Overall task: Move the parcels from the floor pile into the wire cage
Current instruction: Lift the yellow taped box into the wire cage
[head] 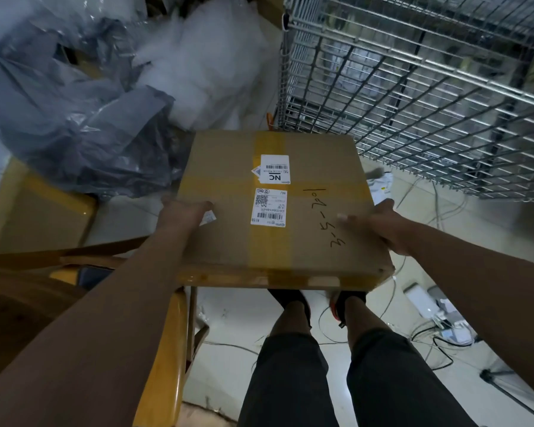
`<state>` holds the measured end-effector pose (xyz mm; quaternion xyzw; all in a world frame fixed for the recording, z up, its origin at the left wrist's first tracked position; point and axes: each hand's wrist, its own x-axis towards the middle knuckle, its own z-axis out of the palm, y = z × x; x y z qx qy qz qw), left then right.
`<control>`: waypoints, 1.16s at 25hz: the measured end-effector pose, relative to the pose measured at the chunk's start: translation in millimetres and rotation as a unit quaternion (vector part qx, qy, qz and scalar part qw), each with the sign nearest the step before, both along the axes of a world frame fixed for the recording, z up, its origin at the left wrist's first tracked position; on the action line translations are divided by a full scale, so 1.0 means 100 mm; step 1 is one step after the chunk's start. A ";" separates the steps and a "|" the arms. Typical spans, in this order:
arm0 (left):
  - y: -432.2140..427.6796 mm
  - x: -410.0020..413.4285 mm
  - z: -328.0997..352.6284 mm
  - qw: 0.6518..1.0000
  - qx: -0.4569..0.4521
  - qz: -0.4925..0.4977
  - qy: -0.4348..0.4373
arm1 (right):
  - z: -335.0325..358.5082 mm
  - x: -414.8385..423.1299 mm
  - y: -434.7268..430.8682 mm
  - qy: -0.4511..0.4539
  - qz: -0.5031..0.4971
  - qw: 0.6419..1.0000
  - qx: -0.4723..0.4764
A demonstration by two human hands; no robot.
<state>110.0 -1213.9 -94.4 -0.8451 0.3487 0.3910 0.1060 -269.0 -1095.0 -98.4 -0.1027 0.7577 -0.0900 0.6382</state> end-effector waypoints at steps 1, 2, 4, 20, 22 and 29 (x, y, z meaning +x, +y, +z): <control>0.05 0.01 -0.02 1.000 -0.008 0.010 0.015 | 0.03 -0.02 0.08 0.005 -0.010 1.000 -0.002; 0.09 -0.01 0.00 0.999 -0.017 0.013 0.028 | 0.05 -0.05 0.16 0.016 -0.019 1.000 -0.009; 0.19 -0.06 0.05 0.999 -0.014 0.002 0.042 | 0.07 -0.12 0.31 0.027 -0.026 0.999 -0.032; 1.54 -0.68 0.81 0.993 -0.074 -0.060 0.065 | 0.85 -0.73 1.77 0.108 0.085 0.975 -0.175; 1.69 -0.51 0.65 0.993 -0.082 -0.049 0.067 | 1.03 -0.79 1.99 0.132 0.106 0.968 -0.185; 2.22 -1.02 1.93 0.980 -0.153 -0.120 0.036 | 1.81 -0.91 2.42 0.151 0.151 0.960 -0.182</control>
